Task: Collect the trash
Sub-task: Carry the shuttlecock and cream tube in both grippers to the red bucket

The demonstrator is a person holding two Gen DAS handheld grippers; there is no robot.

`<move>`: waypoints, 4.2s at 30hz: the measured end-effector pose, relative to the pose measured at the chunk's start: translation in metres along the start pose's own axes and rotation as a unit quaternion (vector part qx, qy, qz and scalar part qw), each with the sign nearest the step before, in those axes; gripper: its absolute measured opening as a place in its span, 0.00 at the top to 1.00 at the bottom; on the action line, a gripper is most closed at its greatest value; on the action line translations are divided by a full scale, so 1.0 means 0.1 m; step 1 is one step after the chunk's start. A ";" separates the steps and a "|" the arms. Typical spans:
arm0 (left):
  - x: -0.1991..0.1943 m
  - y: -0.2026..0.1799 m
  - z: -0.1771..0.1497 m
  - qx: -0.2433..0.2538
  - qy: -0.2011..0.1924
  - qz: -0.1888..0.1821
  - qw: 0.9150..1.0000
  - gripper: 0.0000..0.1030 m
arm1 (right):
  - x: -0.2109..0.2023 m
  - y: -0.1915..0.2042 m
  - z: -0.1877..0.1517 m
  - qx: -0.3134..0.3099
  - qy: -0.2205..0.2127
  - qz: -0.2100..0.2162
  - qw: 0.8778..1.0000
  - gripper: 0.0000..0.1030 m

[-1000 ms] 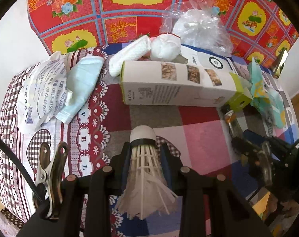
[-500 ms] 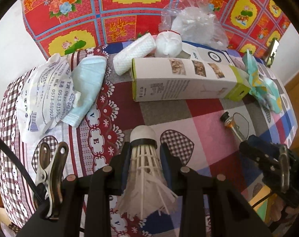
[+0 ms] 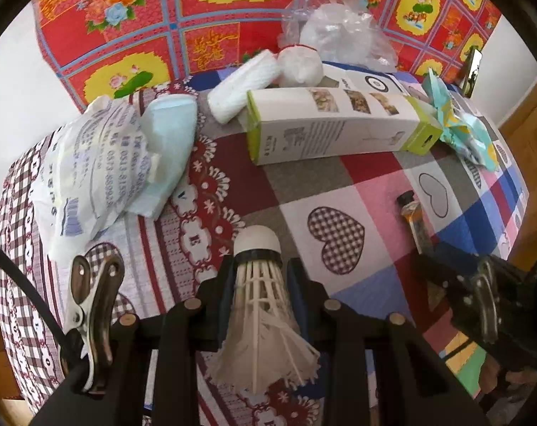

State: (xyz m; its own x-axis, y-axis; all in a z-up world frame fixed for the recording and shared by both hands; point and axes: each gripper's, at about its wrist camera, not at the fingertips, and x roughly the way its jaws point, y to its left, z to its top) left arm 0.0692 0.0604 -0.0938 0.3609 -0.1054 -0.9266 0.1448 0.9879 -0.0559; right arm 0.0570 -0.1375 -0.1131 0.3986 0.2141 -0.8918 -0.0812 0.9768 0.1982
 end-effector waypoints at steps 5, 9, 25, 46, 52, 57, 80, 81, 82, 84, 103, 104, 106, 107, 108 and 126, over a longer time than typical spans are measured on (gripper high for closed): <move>-0.04 0.07 -0.05 -0.015 -0.001 0.007 1.000 0.70 | 0.10 0.10 0.10 -0.040 -0.012 -0.024 0.999 0.56; -0.10 0.10 -0.09 -0.023 -0.001 0.017 1.000 0.70 | 0.12 0.17 0.10 -0.066 -0.007 -0.038 0.997 0.56; -0.43 0.21 -0.36 -0.086 -0.026 0.056 0.994 0.70 | -0.14 0.30 -0.08 -0.100 -0.036 0.034 0.994 0.63; -0.99 0.80 -0.75 -0.179 -0.084 0.092 0.976 0.70 | -0.47 1.34 -0.08 -0.187 -0.052 0.143 0.970 0.63; -1.09 1.16 -0.92 -0.215 -0.091 0.101 0.967 0.70 | -0.45 1.82 -0.10 -0.219 -0.054 0.164 0.960 0.63; -1.19 1.55 -1.05 -0.238 -0.096 0.112 0.960 0.70 | -0.39 2.26 -0.10 -0.233 -0.050 0.172 0.956 0.63; -1.44 3.55 -1.50 -0.283 -0.103 0.108 0.947 0.70 | -0.02 4.55 -0.19 -0.279 -0.009 0.202 0.939 0.63; -1.45 3.66 -1.54 -0.288 -0.105 0.109 0.946 0.70 | 0.02 4.65 -0.20 -0.282 -0.005 0.205 0.937 0.63; -1.45 3.77 -1.59 -0.295 -0.106 0.112 0.943 0.70 | 0.06 4.75 -0.19 -0.287 -0.001 0.208 0.935 0.63; -1.43 3.94 -1.66 -0.304 -0.104 0.117 0.940 0.70 | 0.11 4.91 -0.19 -0.292 0.005 0.211 0.933 0.63; -0.46 5.05 -2.17 -0.364 -0.048 0.091 0.926 0.70 | 1.34 5.96 -0.19 -0.302 0.110 0.190 0.928 0.63; -0.38 5.10 -2.18 -0.365 -0.044 0.087 0.926 0.70 | 1.43 6.00 -0.21 -0.303 0.117 0.186 0.927 0.63; -0.24 5.17 -2.21 -0.369 -0.039 0.085 0.925 0.70 | 1.56 6.03 -0.24 -0.302 0.127 0.180 0.927 0.63; -0.16 5.21 -2.23 -0.372 -0.036 0.084 0.924 0.70 | 1.65 6.07 -0.25 -0.300 0.136 0.176 0.928 0.63; -0.10 5.25 -2.24 -0.374 -0.034 0.083 0.923 0.70 | 1.73 6.10 -0.26 -0.298 0.142 0.173 0.928 0.63; 0.75 5.66 -2.49 -0.409 0.020 0.052 0.911 0.70 | 2.54 6.33 -0.40 -0.279 0.203 0.129 0.930 0.63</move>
State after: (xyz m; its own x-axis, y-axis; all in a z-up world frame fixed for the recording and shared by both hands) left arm -0.0515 0.6403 -0.2878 0.2964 -0.0176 -0.9549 -0.6286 0.7491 -0.2089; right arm 0.0699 0.5351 -0.2303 -0.0688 0.3154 -0.9465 -0.6322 0.7202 0.2859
